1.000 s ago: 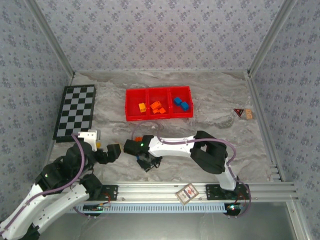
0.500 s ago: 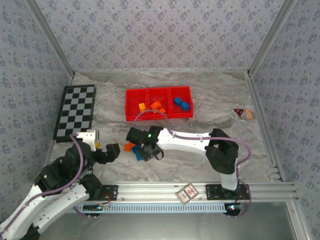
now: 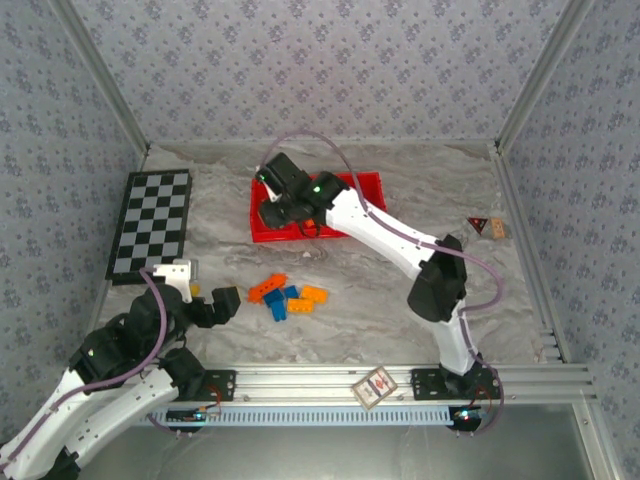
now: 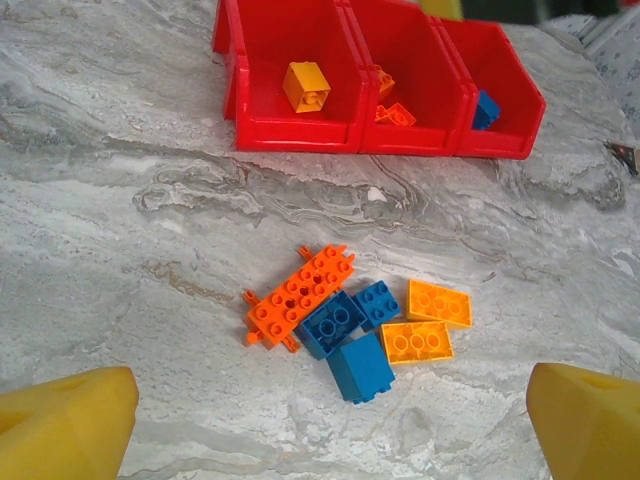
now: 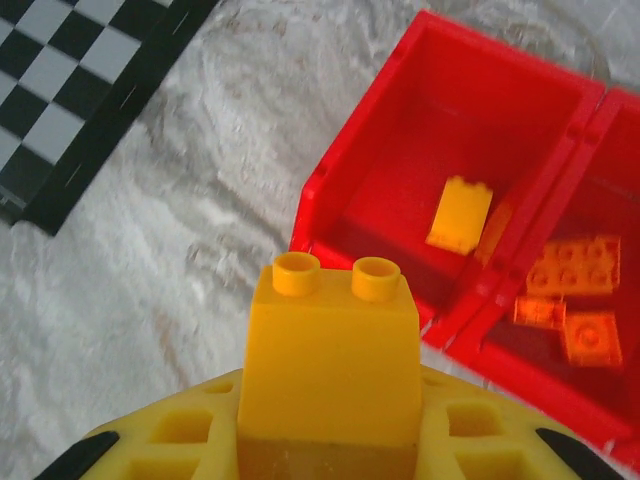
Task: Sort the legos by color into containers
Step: Place the lego in the container.
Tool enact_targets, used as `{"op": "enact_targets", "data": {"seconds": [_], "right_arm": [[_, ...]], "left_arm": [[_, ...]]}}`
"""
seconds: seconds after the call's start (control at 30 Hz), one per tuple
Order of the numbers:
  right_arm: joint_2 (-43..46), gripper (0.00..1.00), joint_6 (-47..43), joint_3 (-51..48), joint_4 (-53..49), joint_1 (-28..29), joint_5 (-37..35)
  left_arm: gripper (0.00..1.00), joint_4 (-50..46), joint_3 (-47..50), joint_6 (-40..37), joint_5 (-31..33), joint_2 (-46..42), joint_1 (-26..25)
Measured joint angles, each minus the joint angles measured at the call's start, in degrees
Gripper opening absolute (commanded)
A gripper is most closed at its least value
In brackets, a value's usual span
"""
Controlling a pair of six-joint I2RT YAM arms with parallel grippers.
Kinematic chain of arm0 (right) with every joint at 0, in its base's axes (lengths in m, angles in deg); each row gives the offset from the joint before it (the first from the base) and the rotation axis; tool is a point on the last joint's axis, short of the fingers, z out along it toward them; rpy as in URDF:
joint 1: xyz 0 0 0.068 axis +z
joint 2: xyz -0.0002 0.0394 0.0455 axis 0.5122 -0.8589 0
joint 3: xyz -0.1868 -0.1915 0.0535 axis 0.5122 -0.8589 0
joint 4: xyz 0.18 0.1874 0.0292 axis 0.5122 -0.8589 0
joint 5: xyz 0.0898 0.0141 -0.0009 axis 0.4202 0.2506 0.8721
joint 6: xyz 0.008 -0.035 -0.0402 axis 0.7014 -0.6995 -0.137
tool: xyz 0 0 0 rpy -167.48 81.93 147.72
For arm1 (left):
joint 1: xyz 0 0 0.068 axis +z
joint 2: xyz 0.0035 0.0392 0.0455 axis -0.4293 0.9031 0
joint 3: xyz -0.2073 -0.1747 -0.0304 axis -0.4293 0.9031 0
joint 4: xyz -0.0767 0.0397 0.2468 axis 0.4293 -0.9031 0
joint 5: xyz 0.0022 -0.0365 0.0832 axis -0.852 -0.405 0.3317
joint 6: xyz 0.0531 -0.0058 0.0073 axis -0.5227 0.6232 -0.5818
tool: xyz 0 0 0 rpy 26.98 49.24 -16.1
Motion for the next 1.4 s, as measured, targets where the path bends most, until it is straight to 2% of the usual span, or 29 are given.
{"op": "enact_targets", "data": {"seconds": [0.37, 0.5, 0.7, 0.77, 1.13, 1.27, 1.4], "right_arm": [[-17.6, 0.33, -4.7, 11.3, 4.3, -5.6, 3.2], [-21.4, 0.38, -5.9, 14.9, 5.9, -5.7, 4.2], [-24.1, 0.53, -5.4, 16.8, 6.9, -6.0, 6.7], [-24.4, 0.56, -4.8, 16.8, 6.9, -6.3, 7.2], [-23.2, 0.58, -4.1, 15.0, 6.8, -7.0, 7.7], [-17.1, 0.62, -4.8, 8.6, 6.6, -6.3, 7.4], [-7.1, 0.64, -6.6, -1.0, 7.3, -5.5, 6.6]], "left_arm": [[1.00, 0.0, 0.0, 0.0, 1.0, 0.0, -0.3], [1.00, 0.0, 0.0, 0.1, 1.0, 0.0, -0.3], [0.99, 0.0, 0.1, 0.5, 1.2, 0.0, -0.3], [0.99, 0.0, 0.0, 0.6, 1.2, 0.0, -0.3], [1.00, 0.0, 0.1, 0.6, 1.4, 0.1, -0.3], [1.00, 0.0, 0.1, 0.6, 1.4, 0.2, -0.3], [1.00, 0.0, 0.1, 0.6, 1.4, 1.0, -0.3]]}}
